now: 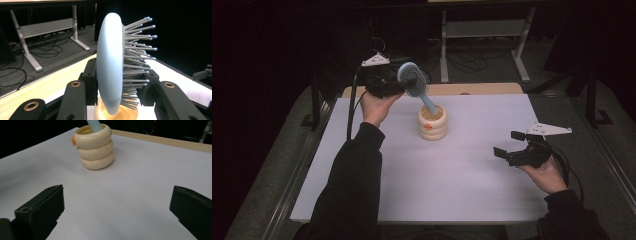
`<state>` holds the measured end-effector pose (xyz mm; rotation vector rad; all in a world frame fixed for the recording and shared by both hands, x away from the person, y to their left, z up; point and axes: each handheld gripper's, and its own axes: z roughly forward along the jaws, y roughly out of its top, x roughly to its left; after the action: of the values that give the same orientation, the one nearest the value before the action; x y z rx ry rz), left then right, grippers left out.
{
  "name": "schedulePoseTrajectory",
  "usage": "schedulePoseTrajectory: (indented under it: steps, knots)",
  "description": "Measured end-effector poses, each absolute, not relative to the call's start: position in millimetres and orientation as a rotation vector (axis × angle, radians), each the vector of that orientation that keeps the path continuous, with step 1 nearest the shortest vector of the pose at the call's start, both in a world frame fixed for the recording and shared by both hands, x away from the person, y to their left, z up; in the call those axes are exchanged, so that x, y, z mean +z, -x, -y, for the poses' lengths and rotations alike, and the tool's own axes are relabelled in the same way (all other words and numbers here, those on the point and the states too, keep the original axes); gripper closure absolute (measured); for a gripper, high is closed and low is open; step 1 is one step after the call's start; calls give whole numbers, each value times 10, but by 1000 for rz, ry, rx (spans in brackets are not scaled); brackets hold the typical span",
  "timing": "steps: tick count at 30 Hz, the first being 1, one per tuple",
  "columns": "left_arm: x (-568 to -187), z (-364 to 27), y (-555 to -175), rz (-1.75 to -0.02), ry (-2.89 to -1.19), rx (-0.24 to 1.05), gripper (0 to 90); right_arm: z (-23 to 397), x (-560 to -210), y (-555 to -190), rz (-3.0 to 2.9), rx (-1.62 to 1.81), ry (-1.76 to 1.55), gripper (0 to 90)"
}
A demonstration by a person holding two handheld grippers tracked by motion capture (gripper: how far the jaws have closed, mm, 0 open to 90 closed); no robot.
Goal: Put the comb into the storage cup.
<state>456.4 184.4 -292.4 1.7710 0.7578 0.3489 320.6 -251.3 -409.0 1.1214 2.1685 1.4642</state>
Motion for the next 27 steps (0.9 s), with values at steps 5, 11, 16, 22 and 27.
schedulePoseTrajectory:
  steps: [5, 11, 16, 22, 27]
  knots:
    - [-3015, -1823, -4589, -771, -1764, 333, 585, 2522, -4110, -3181, -2166, 1465, -1121, 0]
    - [-3046, -1791, -4609, -773, -1772, 333, 585, 2538, -4113, -3172, -2157, 1467, -1123, 0]
    - [-3091, -1758, -4632, -779, -1780, 333, 584, 2533, -4111, -3168, -2156, 1466, -1118, 0]
    - [-3174, -1746, -4664, -796, -1774, 324, 584, 2521, -4123, -3168, -2172, 1450, -1124, 0]
    - [-3251, -1754, -4679, -809, -1764, 311, 583, 2520, -4119, -3163, -2165, 1453, -1115, 0]
